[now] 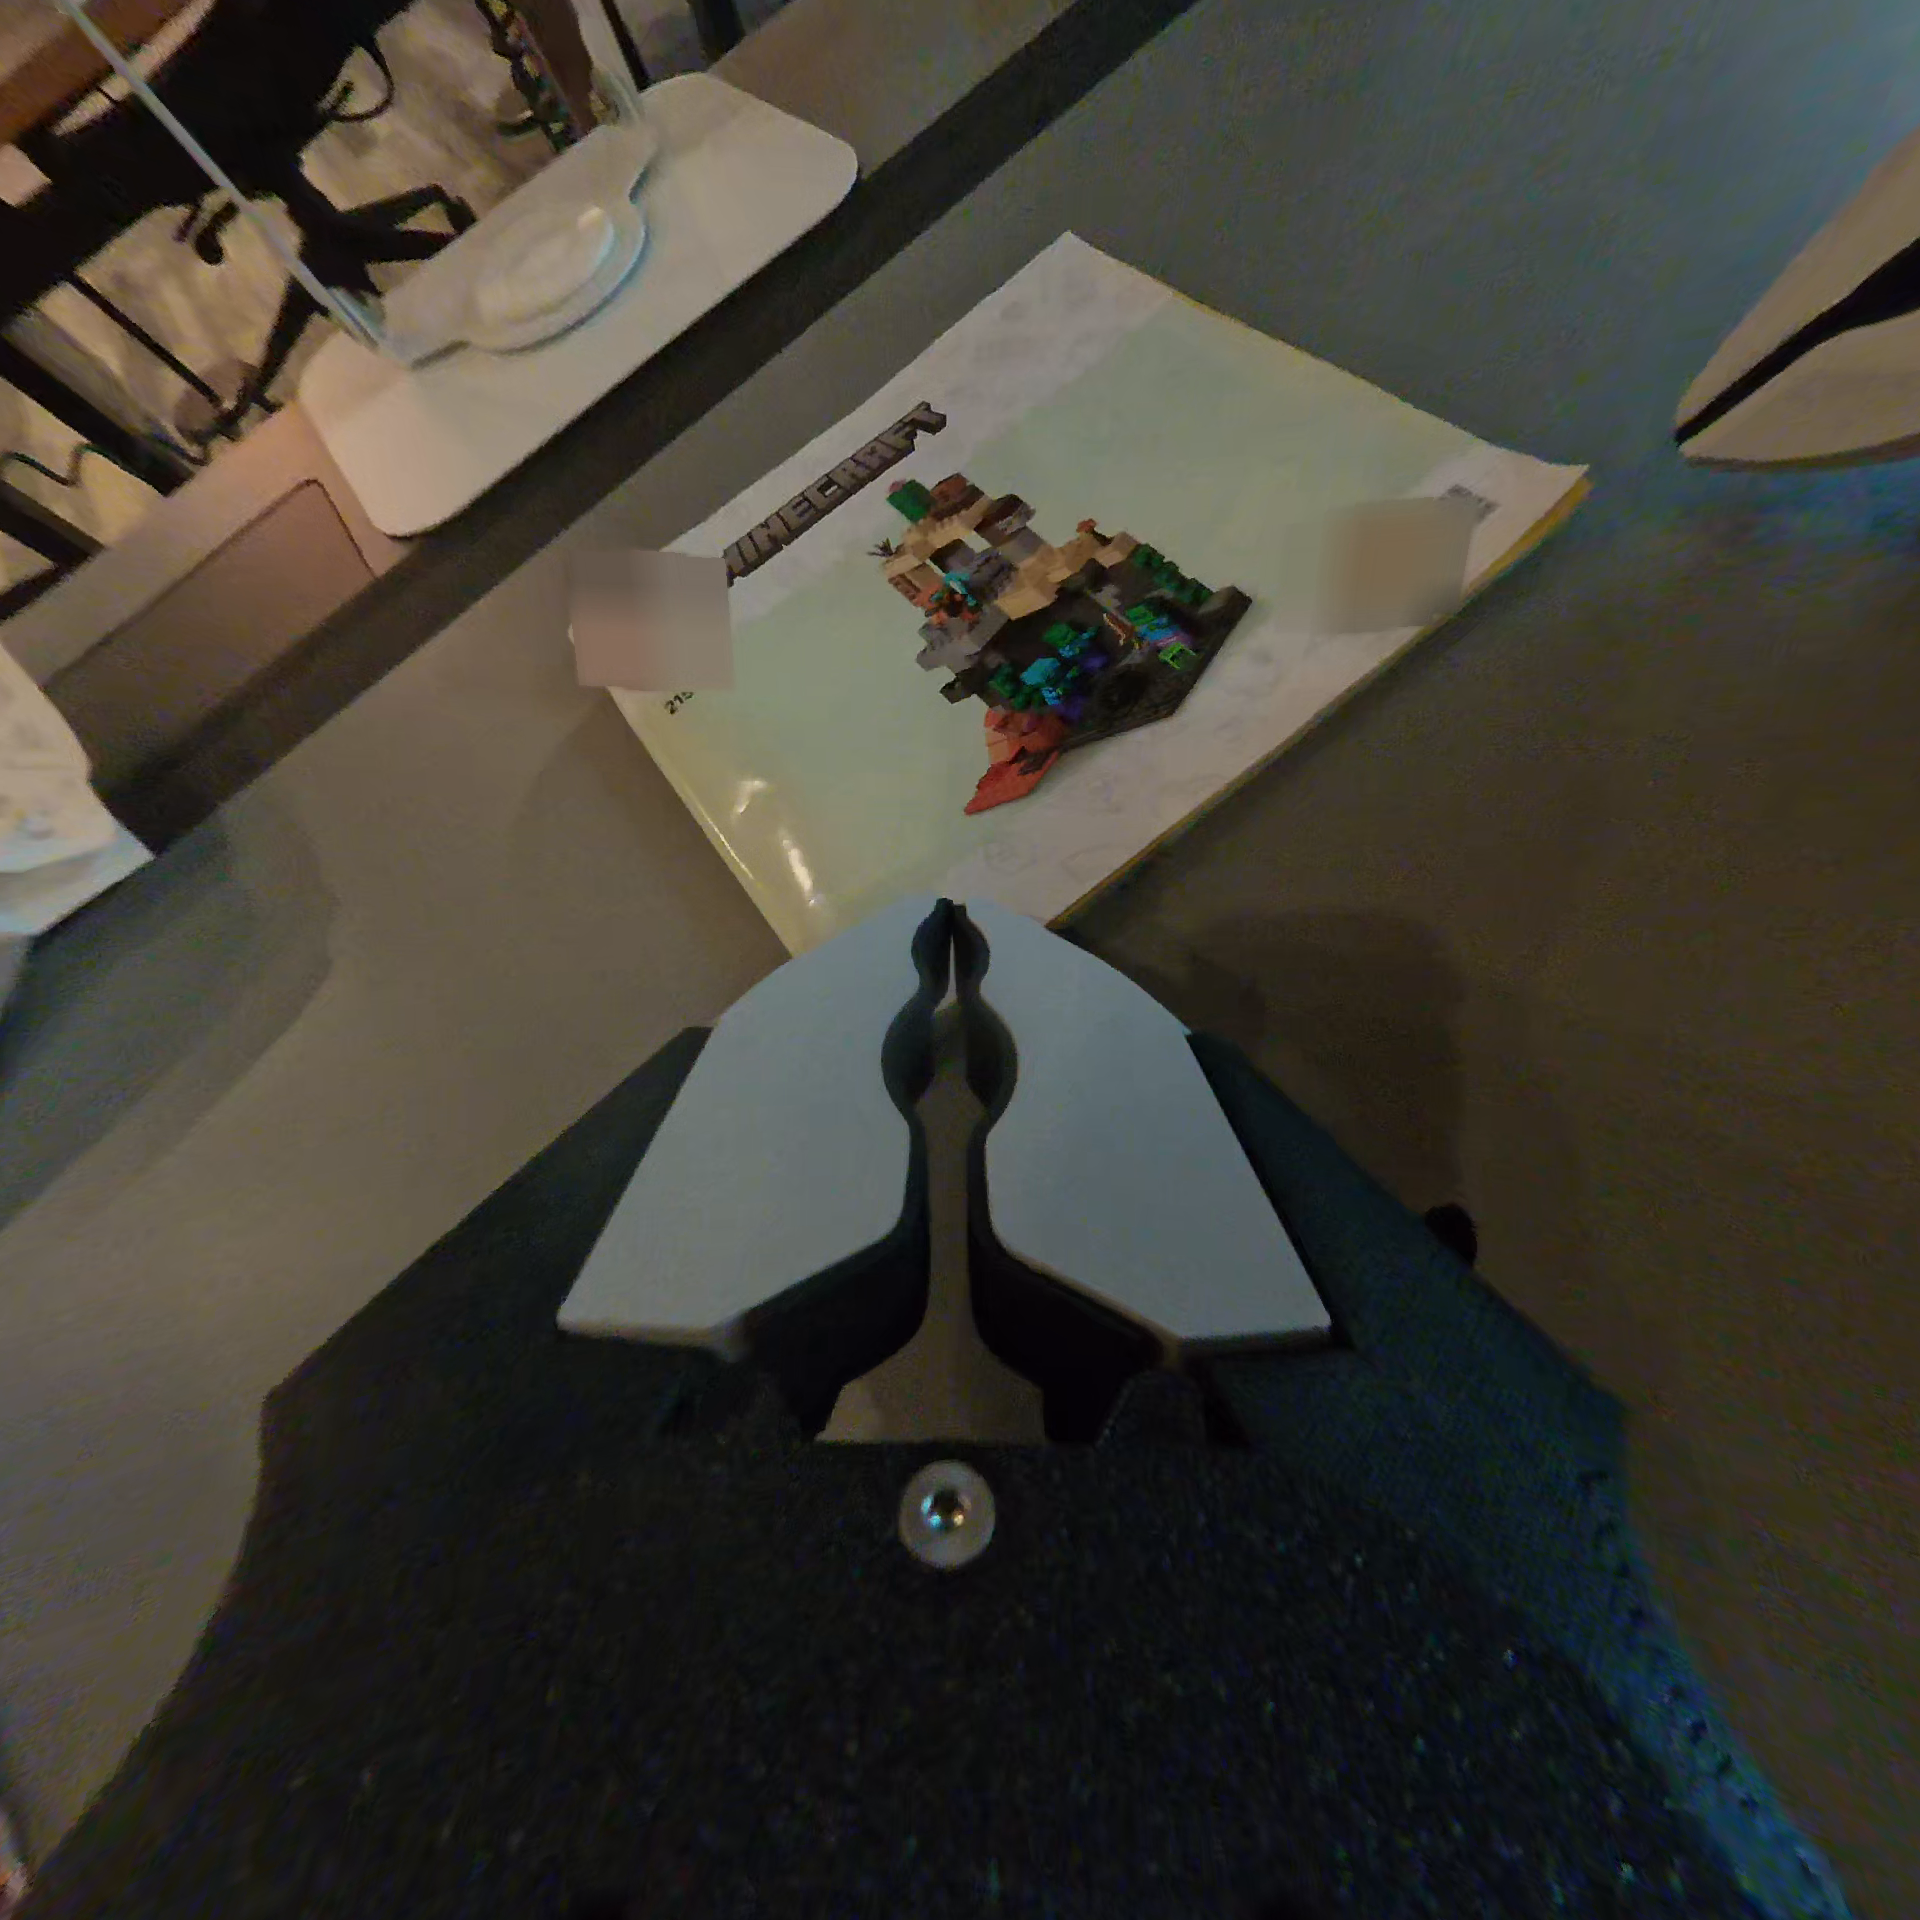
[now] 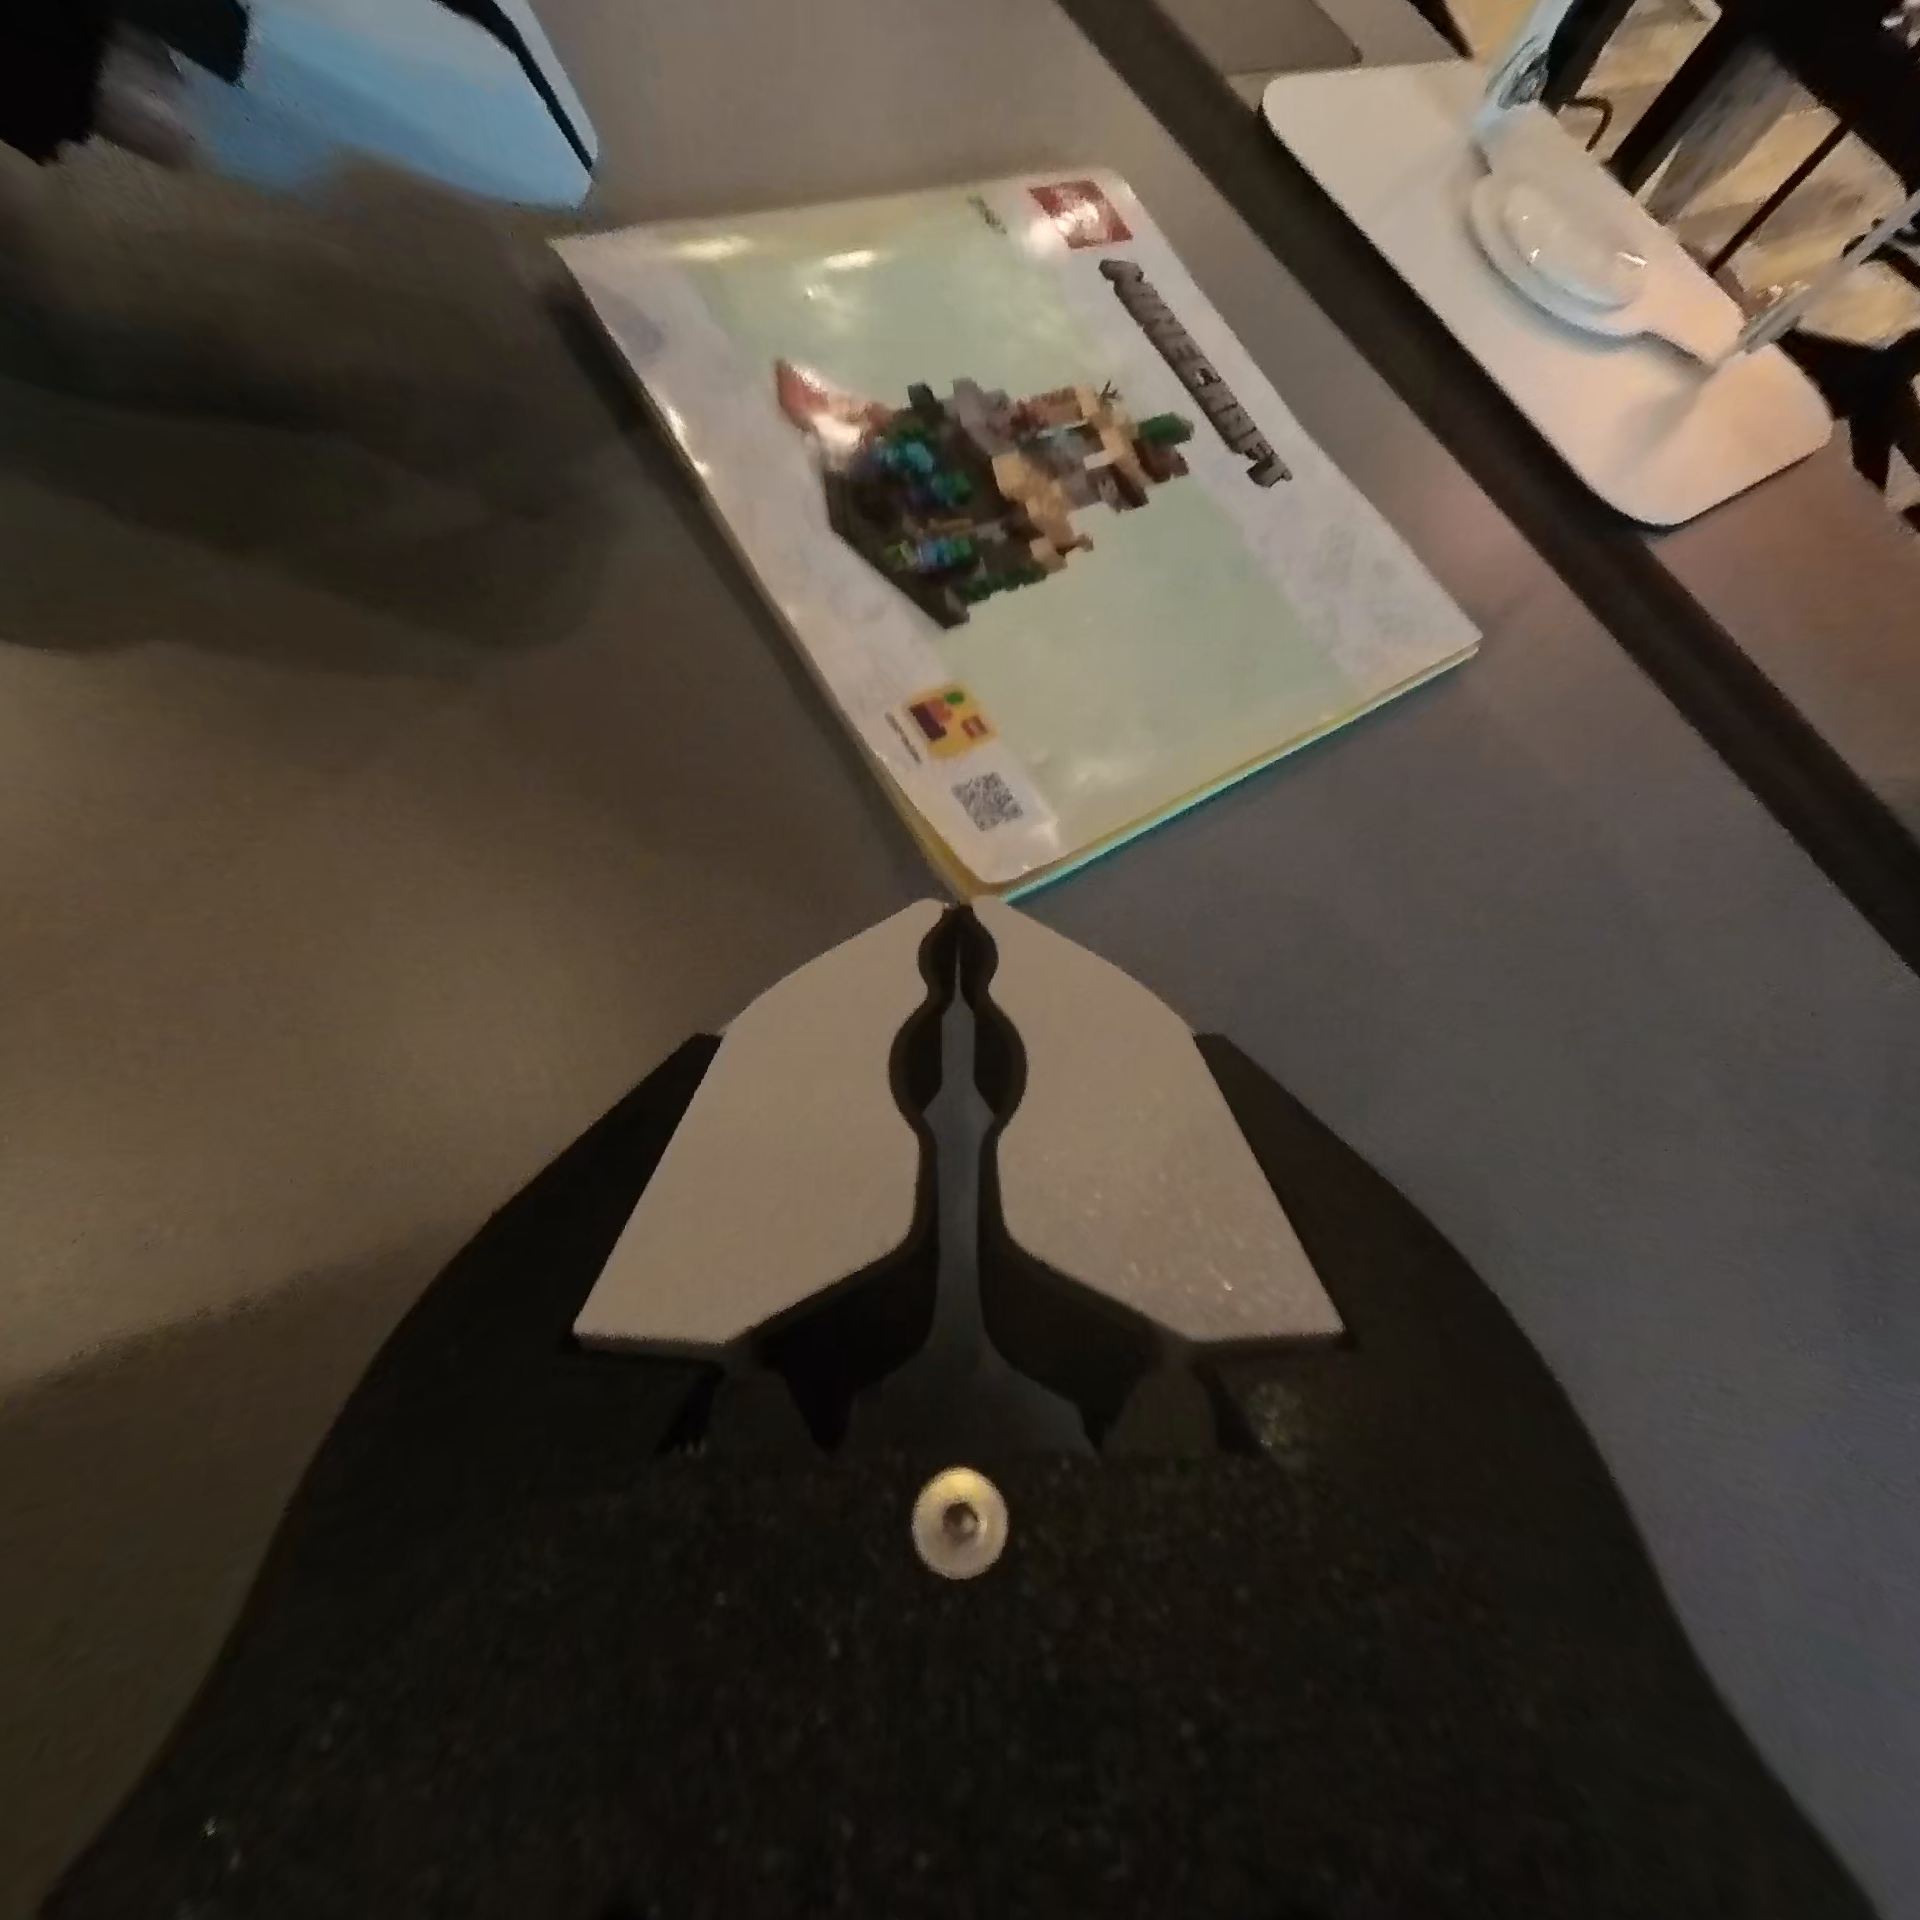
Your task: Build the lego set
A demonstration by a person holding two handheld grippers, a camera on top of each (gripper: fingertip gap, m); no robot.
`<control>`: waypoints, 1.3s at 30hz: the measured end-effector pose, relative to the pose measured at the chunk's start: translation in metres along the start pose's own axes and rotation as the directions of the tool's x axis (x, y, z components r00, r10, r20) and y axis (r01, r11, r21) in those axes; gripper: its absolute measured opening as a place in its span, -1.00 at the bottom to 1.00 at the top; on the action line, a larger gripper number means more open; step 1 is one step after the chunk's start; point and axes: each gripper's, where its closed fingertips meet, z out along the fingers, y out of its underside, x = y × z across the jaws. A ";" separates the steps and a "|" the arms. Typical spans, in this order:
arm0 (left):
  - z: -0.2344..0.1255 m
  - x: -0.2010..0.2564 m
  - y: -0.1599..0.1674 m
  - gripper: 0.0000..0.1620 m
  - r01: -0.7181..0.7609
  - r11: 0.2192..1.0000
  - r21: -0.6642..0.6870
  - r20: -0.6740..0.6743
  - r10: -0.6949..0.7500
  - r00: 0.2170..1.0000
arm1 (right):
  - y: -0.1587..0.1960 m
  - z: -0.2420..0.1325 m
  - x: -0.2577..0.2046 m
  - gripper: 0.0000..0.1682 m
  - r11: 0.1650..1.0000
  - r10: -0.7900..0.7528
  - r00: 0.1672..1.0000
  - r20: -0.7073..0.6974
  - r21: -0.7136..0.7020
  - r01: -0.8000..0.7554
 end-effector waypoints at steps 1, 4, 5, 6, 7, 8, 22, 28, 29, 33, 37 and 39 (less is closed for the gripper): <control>0.000 -0.001 0.001 -1.00 -0.007 1.000 -0.002 0.009 0.007 1.000 | 0.001 0.001 0.000 -1.00 1.000 -0.002 1.000 0.002 -0.004 0.002; 0.000 -0.004 0.004 -1.00 0.011 1.000 -0.003 0.004 -0.011 1.000 | -0.001 0.003 0.000 -0.97 1.000 -0.026 1.000 0.012 0.005 0.025; 0.001 -0.004 0.006 -1.00 0.020 1.000 -0.004 -0.004 -0.020 1.000 | -0.003 0.003 0.002 -0.94 0.999 -0.050 0.999 0.011 0.007 0.049; 0.002 -0.005 0.008 -1.00 0.021 1.000 -0.006 -0.008 -0.021 1.000 | -0.005 0.004 0.003 -0.90 0.997 -0.082 0.997 0.015 0.004 0.082; 0.003 -0.006 0.010 -1.00 0.015 1.000 -0.011 -0.007 -0.015 1.000 | -0.006 0.005 0.004 -0.85 0.993 -0.115 0.993 0.024 0.001 0.115; 0.004 -0.006 0.012 -1.00 0.007 1.000 -0.014 -0.006 -0.007 1.000 | -0.007 0.006 0.004 -0.80 0.989 -0.145 0.989 0.040 -0.003 0.146; 0.008 -0.001 0.014 -1.00 -0.041 0.999 -0.008 -0.034 0.041 0.999 | -0.006 0.022 0.005 -0.89 0.929 -0.332 0.883 0.332 -0.047 0.368; 0.008 -0.002 0.014 -1.00 -0.049 0.999 -0.002 -0.032 0.049 0.998 | -0.012 0.022 0.008 -1.00 0.912 -0.373 0.866 0.333 -0.039 0.408; 0.007 -0.001 0.013 -1.00 -0.051 0.999 0.001 -0.032 0.051 0.998 | -0.014 0.021 0.009 -1.00 0.910 -0.380 0.865 0.328 -0.036 0.414; 0.005 0.000 0.007 -0.95 -0.063 0.998 0.025 -0.028 0.063 0.998 | -0.035 0.015 0.021 -1.00 0.898 -0.421 0.864 0.274 -0.010 0.441; 0.001 0.005 -0.003 -0.85 -0.062 0.996 0.066 -0.053 0.066 0.996 | -0.066 0.008 0.028 -1.00 0.874 -0.477 0.852 0.217 0.019 0.485; -0.002 0.004 -0.011 -0.77 -0.070 0.993 0.092 -0.045 0.075 0.996 | -0.085 0.007 0.029 -1.00 0.859 -0.509 0.840 0.191 0.039 0.511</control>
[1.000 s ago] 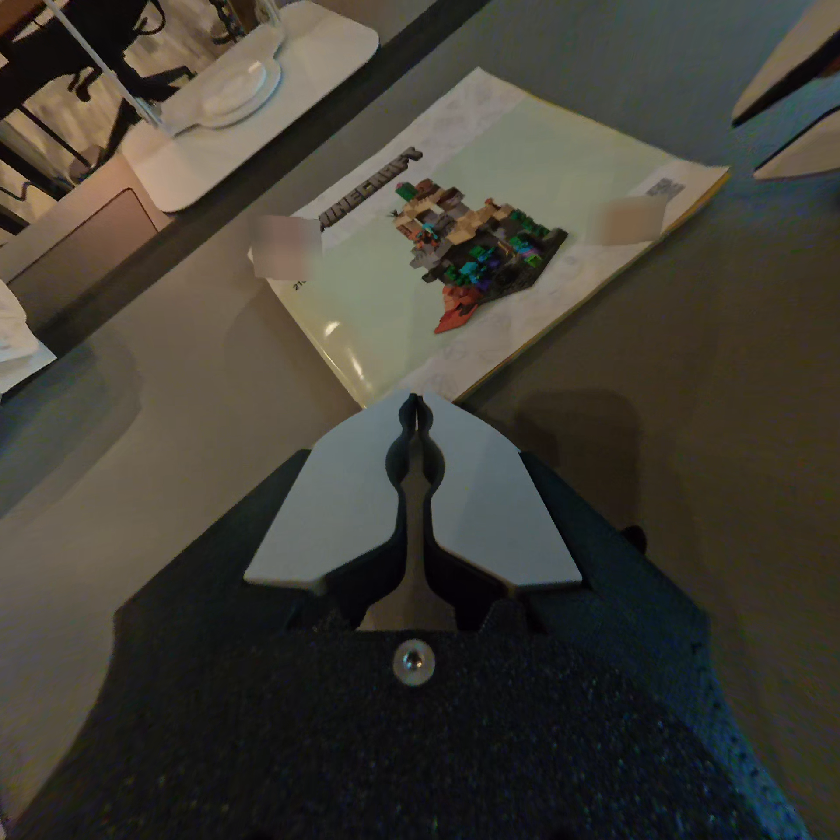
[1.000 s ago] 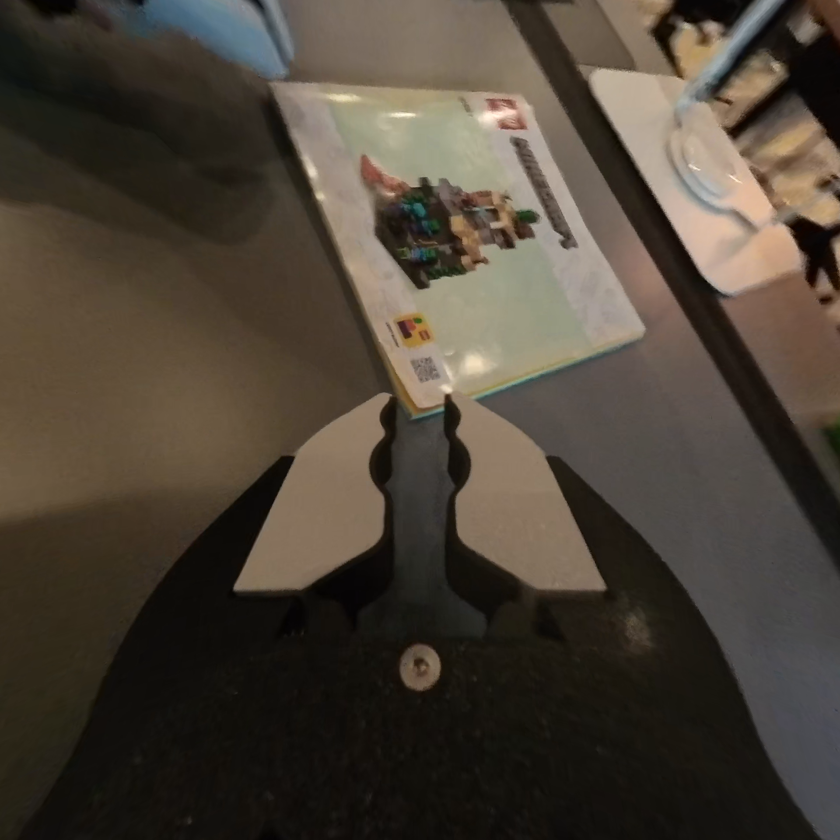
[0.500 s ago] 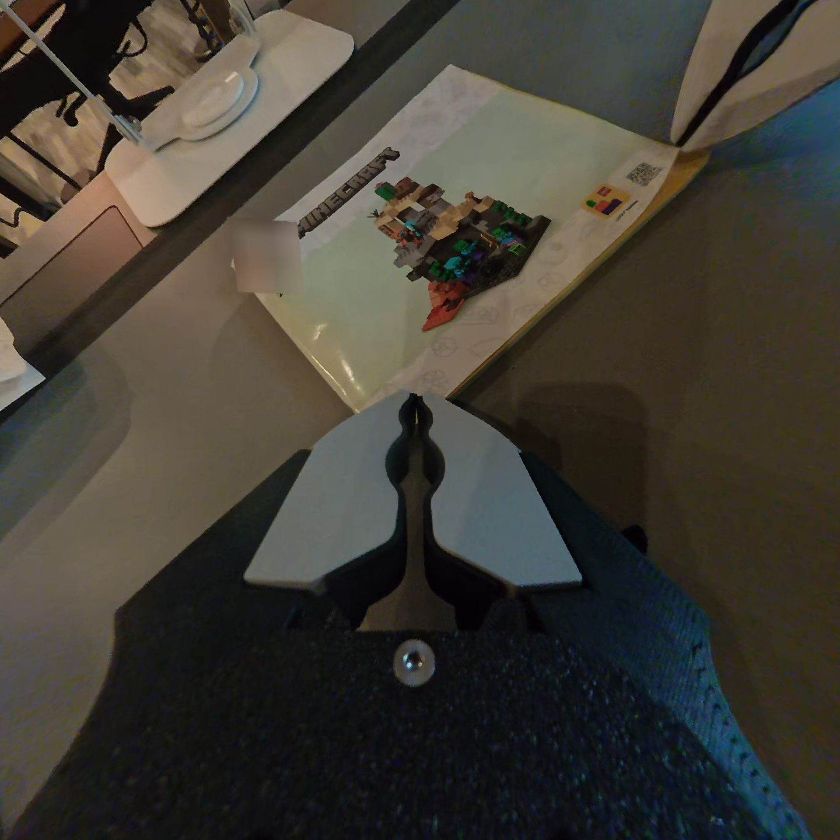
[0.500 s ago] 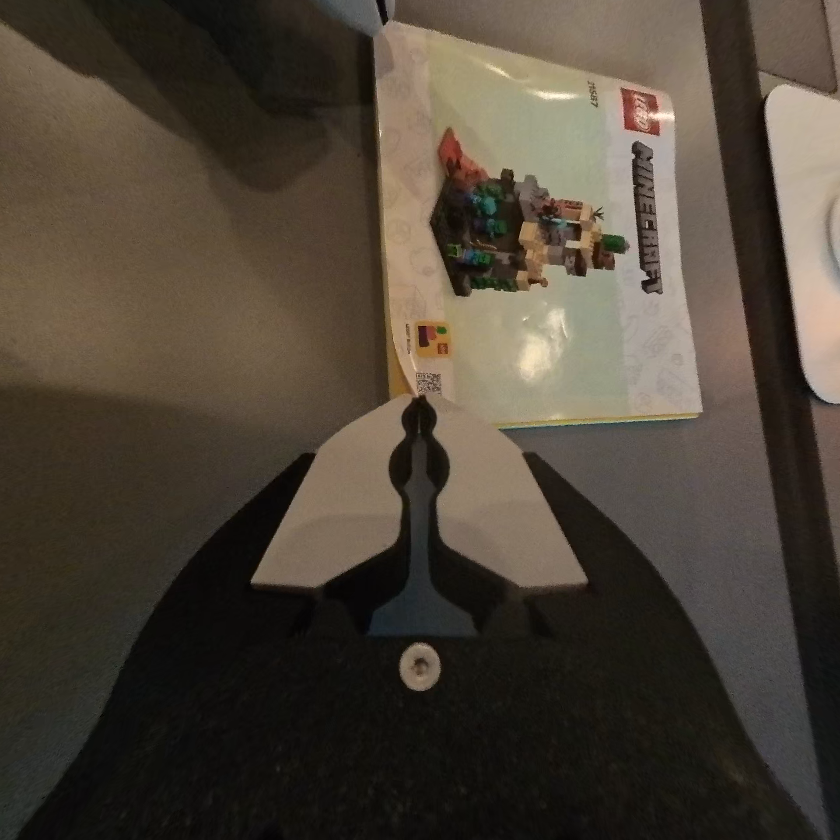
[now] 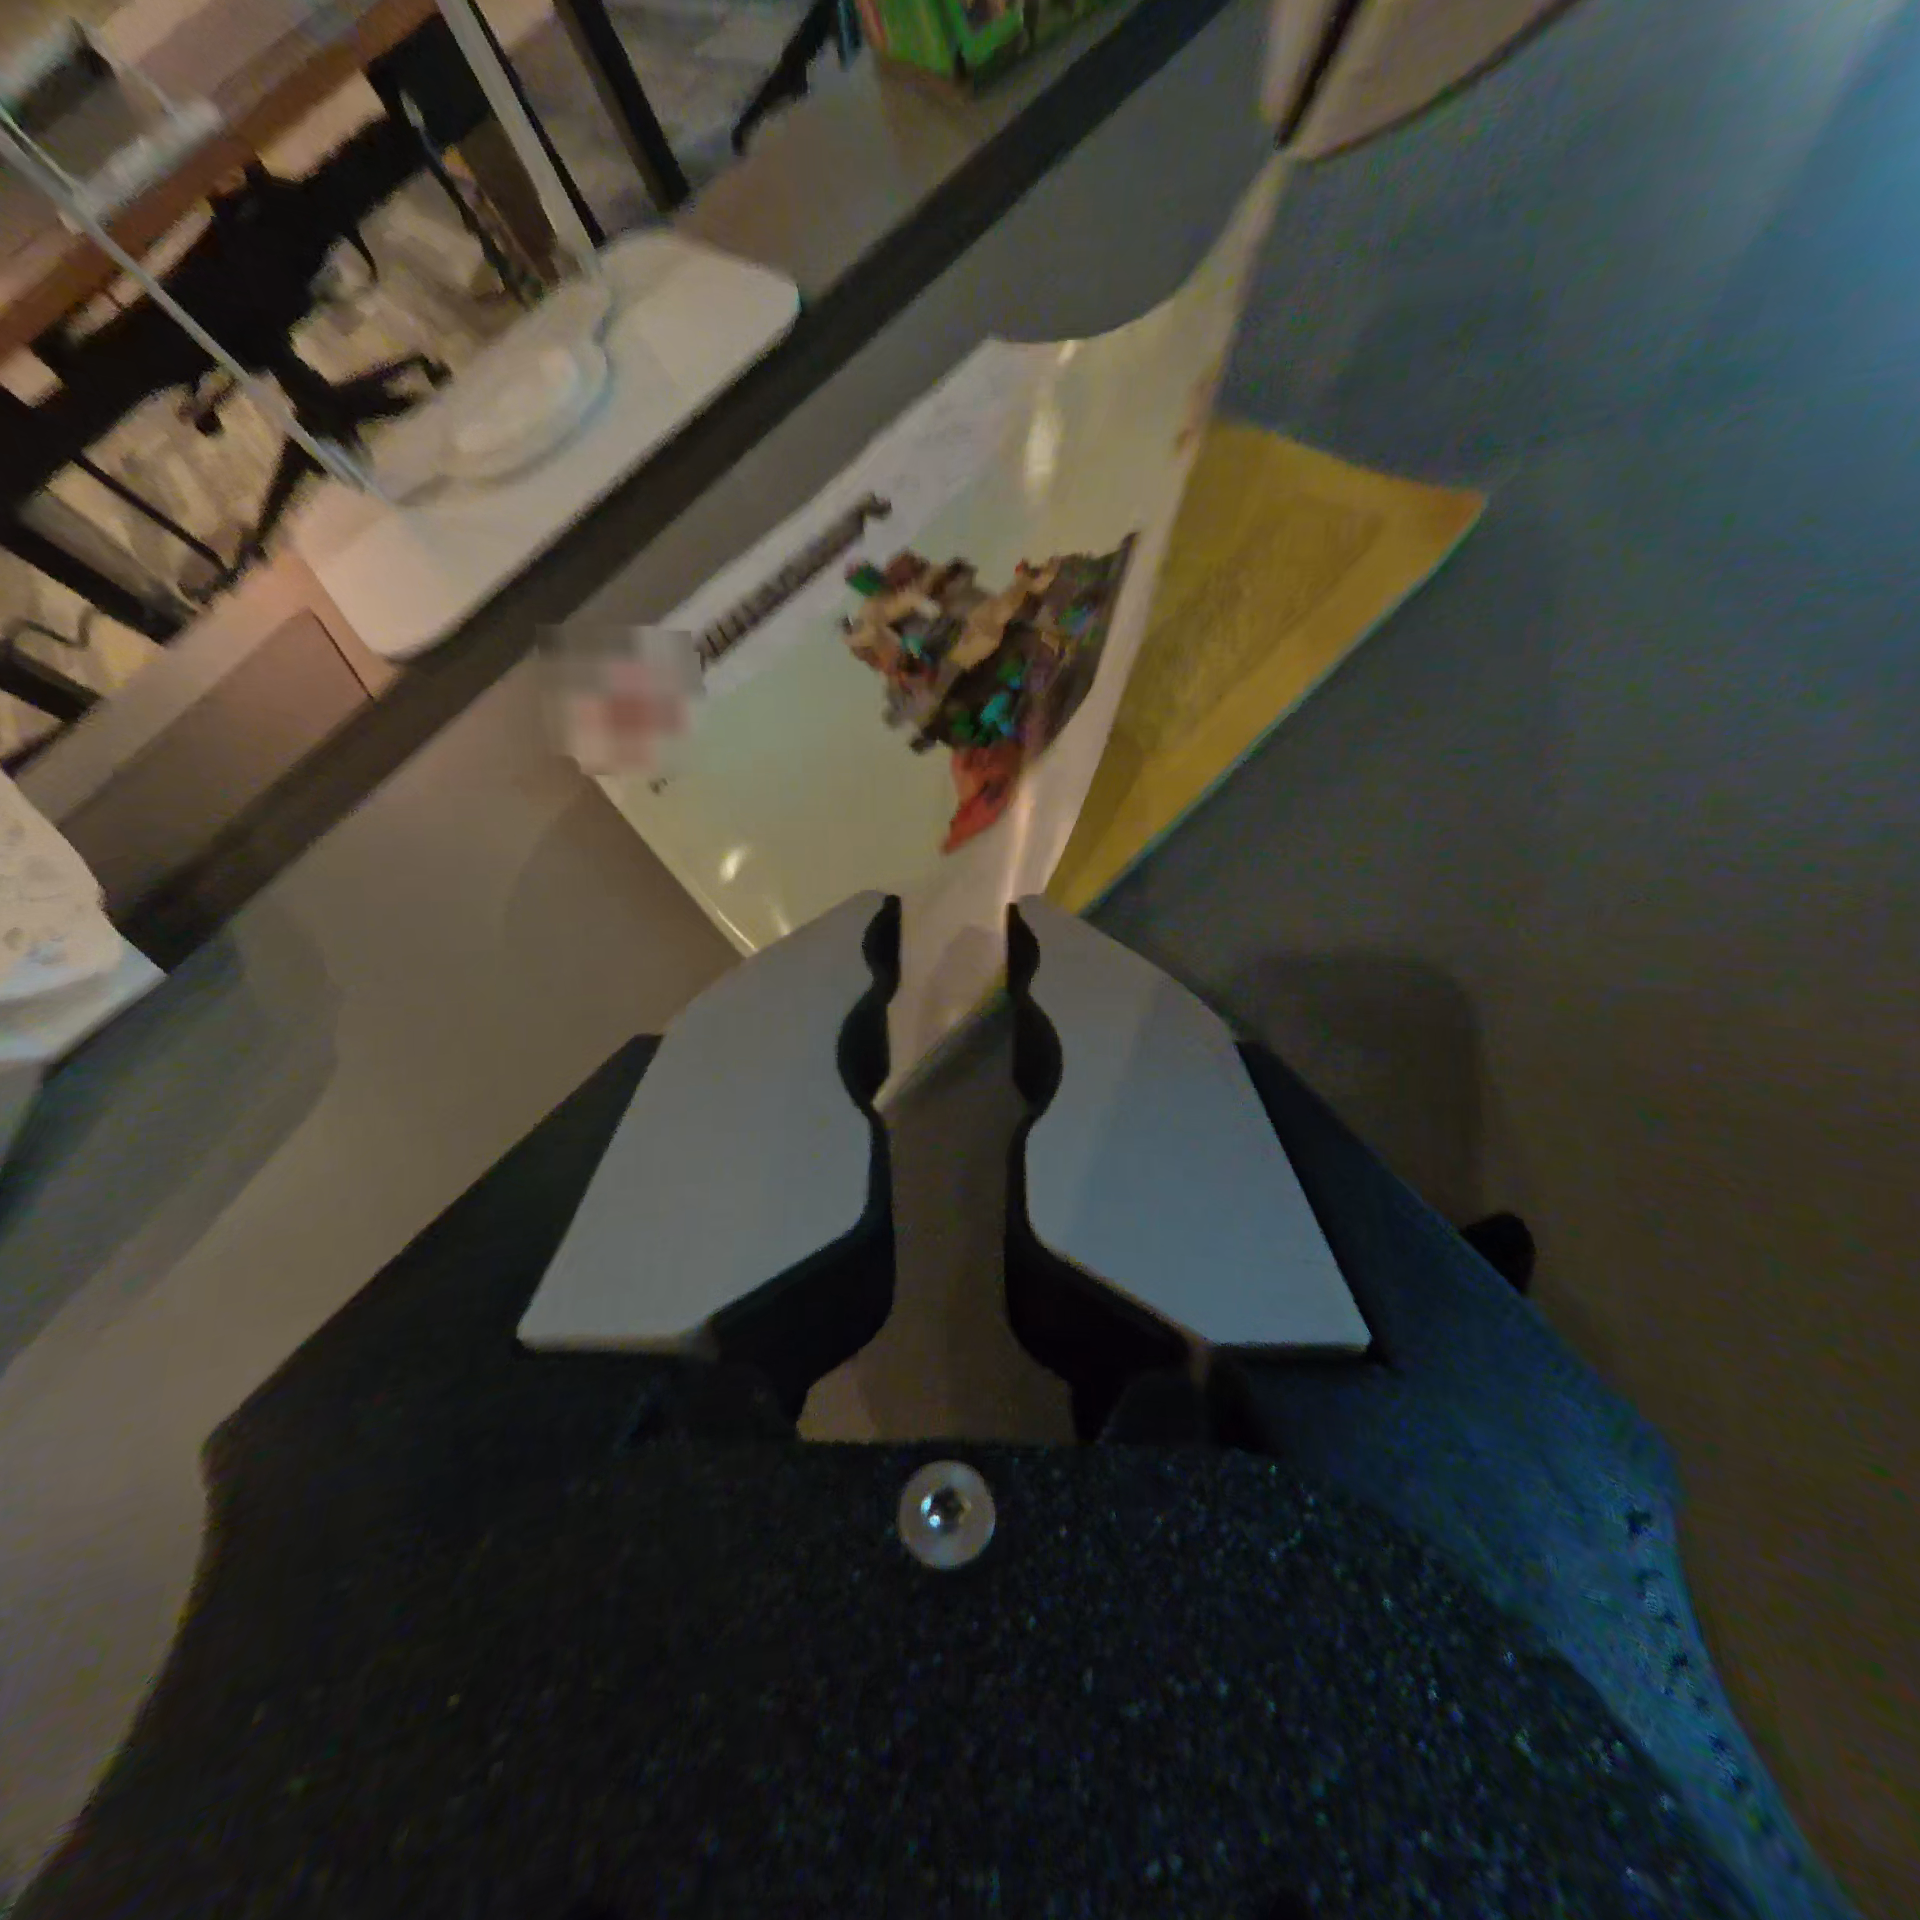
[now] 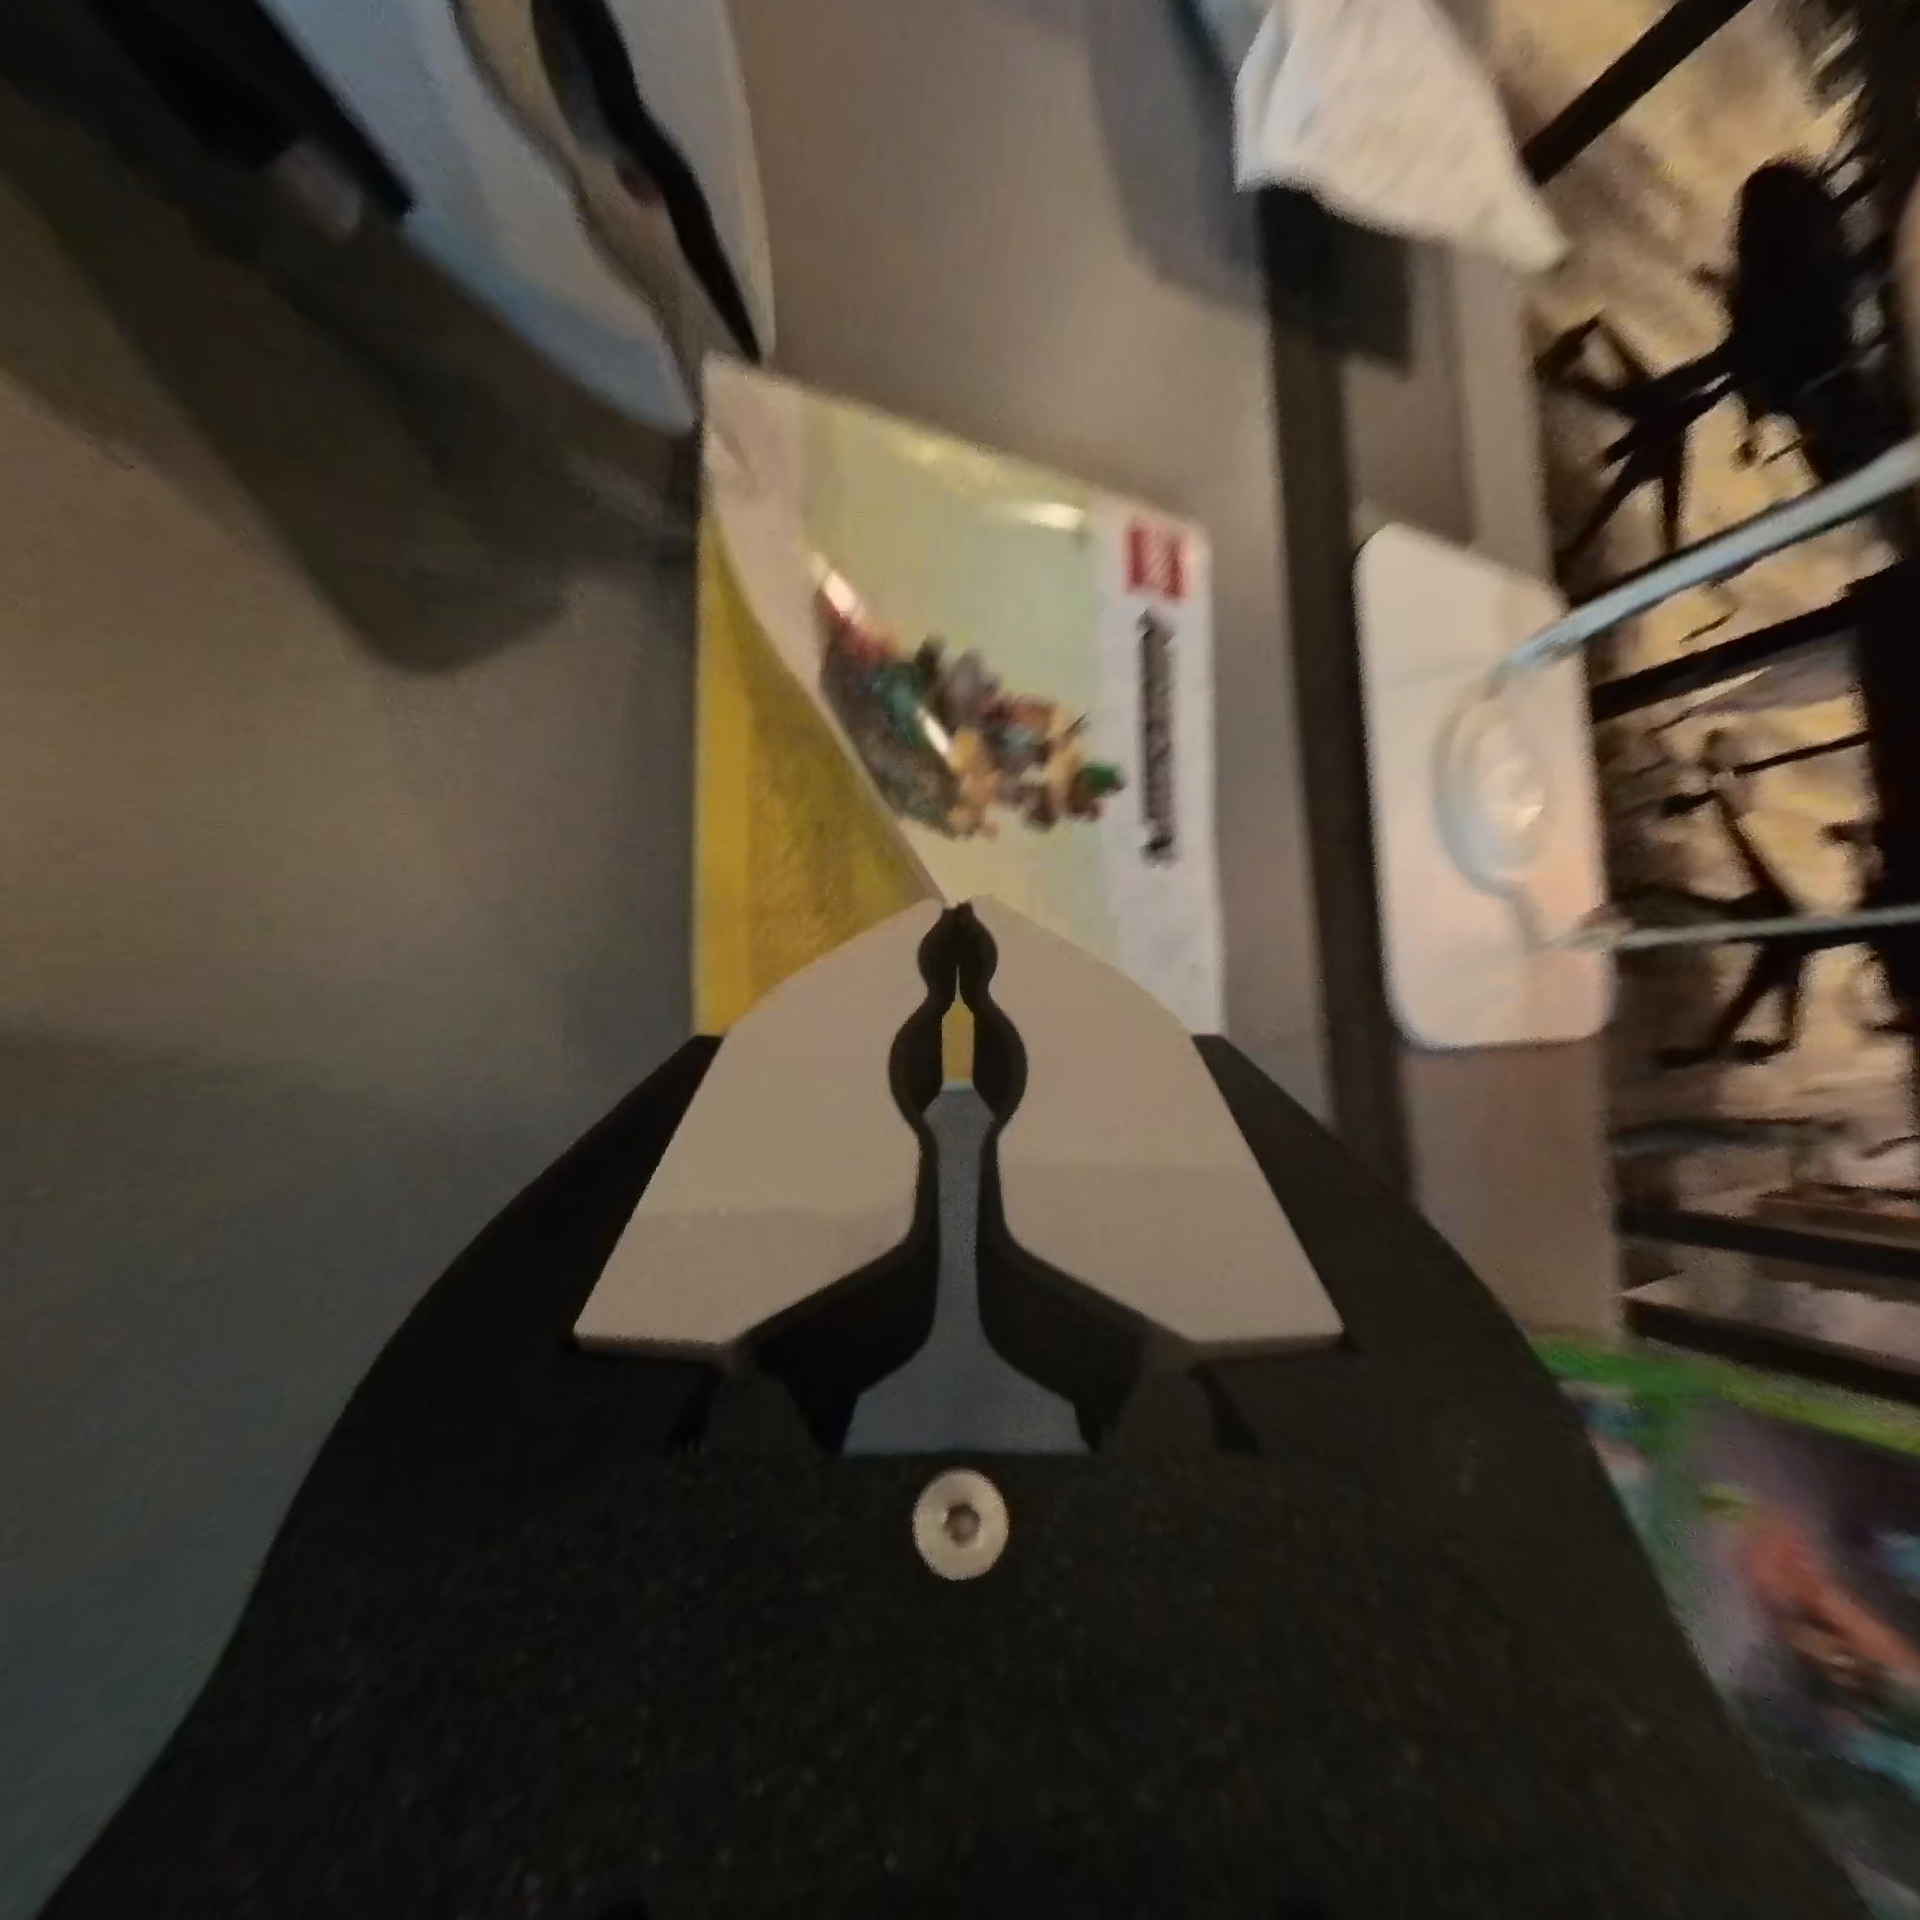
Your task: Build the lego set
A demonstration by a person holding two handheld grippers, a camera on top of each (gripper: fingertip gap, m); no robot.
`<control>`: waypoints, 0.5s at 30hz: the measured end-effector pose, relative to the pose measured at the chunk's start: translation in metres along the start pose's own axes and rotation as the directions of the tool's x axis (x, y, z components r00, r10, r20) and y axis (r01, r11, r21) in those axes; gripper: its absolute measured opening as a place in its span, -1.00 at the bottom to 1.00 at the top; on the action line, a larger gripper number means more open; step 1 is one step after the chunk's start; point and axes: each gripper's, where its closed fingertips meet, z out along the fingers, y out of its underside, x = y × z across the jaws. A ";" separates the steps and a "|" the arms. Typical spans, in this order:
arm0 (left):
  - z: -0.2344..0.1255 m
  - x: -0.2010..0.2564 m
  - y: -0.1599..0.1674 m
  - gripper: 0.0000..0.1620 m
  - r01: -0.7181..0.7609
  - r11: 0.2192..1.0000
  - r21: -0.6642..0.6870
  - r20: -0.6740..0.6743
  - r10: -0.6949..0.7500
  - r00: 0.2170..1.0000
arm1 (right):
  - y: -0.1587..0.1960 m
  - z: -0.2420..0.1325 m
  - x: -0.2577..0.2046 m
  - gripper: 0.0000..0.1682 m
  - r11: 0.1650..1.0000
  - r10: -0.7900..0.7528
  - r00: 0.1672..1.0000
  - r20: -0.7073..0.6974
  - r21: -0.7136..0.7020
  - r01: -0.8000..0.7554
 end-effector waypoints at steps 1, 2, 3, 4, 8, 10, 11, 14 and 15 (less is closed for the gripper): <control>-0.001 -0.001 -0.006 -0.71 -0.008 1.000 0.017 0.005 0.008 1.000 | -0.009 -0.001 0.004 -1.00 1.000 -0.020 1.000 -0.012 0.008 0.020; -0.002 -0.003 -0.012 -0.64 -0.018 0.999 0.034 0.009 0.017 1.000 | -0.019 -0.002 0.008 -1.00 0.999 -0.038 0.999 -0.018 0.016 0.038; -0.002 -0.004 -0.019 -0.61 -0.027 0.999 0.047 0.009 0.027 1.000 | -0.029 -0.002 0.011 -1.00 0.998 -0.054 0.998 -0.022 0.023 0.054; -0.002 -0.004 -0.025 -0.59 -0.034 0.998 0.058 0.001 0.034 0.999 | -0.038 -0.001 0.013 -1.00 0.997 -0.069 0.997 -0.023 0.028 0.069; 0.004 0.005 -0.050 -0.48 -0.045 0.996 0.081 -0.072 0.051 0.996 | -0.067 0.008 0.018 -1.00 0.992 -0.115 0.993 -0.016 0.041 0.116; 0.012 0.012 -0.058 -0.42 -0.032 0.996 0.080 -0.113 0.041 0.993 | -0.078 0.012 0.020 -1.00 0.991 -0.124 0.992 -0.014 0.052 0.125; 0.015 0.013 -0.063 -0.42 -0.013 0.996 0.087 -0.130 0.025 0.991 | -0.082 0.013 0.021 -1.00 0.990 -0.123 0.992 -0.013 0.063 0.124; 0.025 0.002 -0.071 -0.65 0.020 0.993 0.113 -0.093 -0.010 0.996 | -0.097 0.013 0.025 -1.00 0.988 -0.101 0.995 -0.012 0.114 0.102; 0.028 -0.003 -0.071 -0.73 0.027 0.993 0.114 -0.077 -0.018 0.997 | -0.101 0.012 0.026 -1.00 0.987 -0.089 0.996 -0.011 0.135 0.089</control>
